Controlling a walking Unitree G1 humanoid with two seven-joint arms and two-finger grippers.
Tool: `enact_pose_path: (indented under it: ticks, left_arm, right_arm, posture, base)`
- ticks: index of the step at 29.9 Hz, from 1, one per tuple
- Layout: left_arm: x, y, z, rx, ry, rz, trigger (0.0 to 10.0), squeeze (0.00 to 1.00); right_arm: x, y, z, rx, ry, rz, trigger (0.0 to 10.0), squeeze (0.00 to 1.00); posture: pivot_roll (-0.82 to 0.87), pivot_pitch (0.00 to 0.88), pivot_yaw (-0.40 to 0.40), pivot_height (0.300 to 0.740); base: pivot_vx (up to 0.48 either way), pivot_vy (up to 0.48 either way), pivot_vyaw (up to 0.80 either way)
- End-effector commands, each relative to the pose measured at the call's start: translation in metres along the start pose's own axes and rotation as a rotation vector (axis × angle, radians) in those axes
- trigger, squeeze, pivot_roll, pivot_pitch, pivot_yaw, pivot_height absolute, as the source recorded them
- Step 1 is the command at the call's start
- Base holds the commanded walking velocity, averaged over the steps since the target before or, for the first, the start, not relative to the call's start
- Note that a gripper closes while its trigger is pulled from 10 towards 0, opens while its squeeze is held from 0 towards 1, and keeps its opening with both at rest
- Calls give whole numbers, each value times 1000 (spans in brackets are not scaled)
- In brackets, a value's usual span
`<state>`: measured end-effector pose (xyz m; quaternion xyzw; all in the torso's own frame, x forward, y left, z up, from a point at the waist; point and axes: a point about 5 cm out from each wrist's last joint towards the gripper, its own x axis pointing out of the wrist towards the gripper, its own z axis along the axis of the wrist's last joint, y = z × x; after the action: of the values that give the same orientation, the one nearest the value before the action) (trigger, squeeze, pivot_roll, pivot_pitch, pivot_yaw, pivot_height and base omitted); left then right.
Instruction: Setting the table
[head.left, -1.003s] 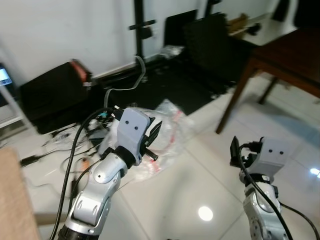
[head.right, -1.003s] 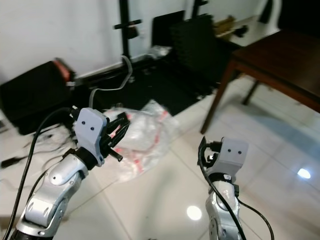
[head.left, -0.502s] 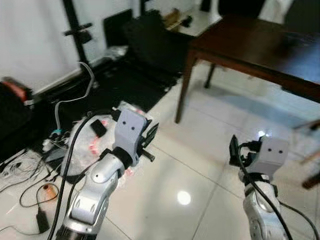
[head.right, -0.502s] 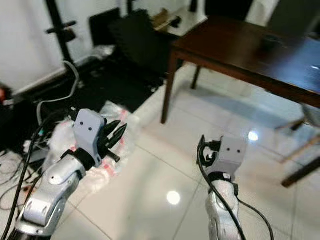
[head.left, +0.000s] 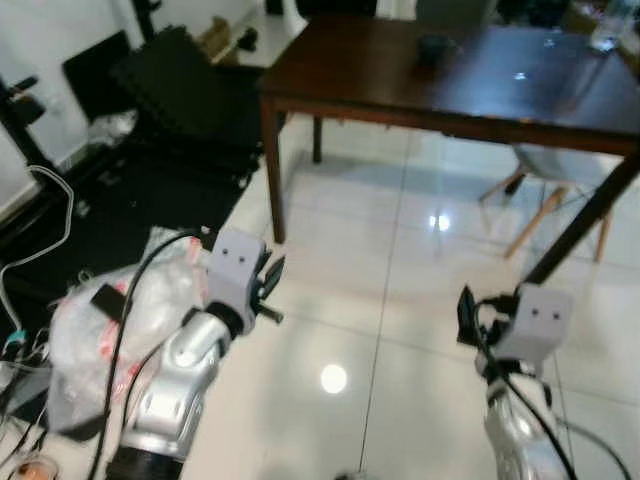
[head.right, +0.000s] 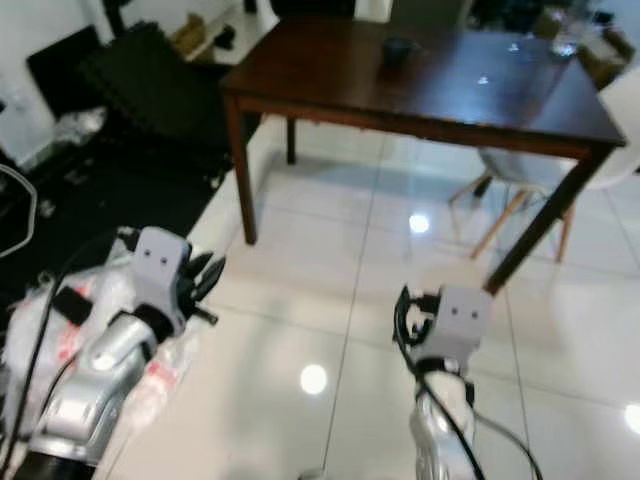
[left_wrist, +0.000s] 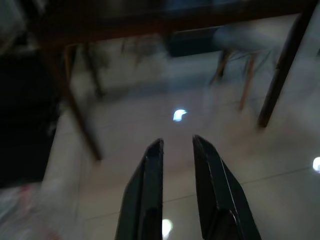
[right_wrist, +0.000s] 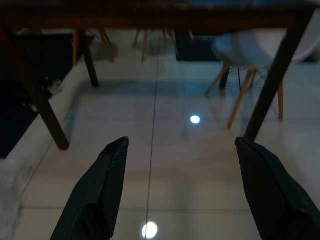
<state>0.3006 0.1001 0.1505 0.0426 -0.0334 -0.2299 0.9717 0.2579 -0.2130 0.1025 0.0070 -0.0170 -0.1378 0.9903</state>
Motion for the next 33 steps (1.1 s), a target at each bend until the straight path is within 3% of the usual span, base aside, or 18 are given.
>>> enact_pose_path:
  ticks: [1, 10, 33]
  left_arm:
    - [-2, 2, -4, 12, 11, 15, 10000, 86]
    - [0, -6, -4, 10, -5, -12, 10000, 90]
    - [2, -10, -5, 7, -15, -23, 10000, 90]
  right_arm:
    - [-1, 8, 2, 5, -14, 26, 10000, 0]
    - [-4, 7, 0, 4, -9, 22, 10000, 0]
    - [-3, 7, -1, -10, -3, 25, 10000, 0]
  posture:
    - [-90, 23, 86, 740]
    - [-91, 25, 87, 740]
    - [-95, 33, 84, 740]
  base:
    - [472, 0, 0]
    - [472, 0, 0]
    - [469, 0, -730]
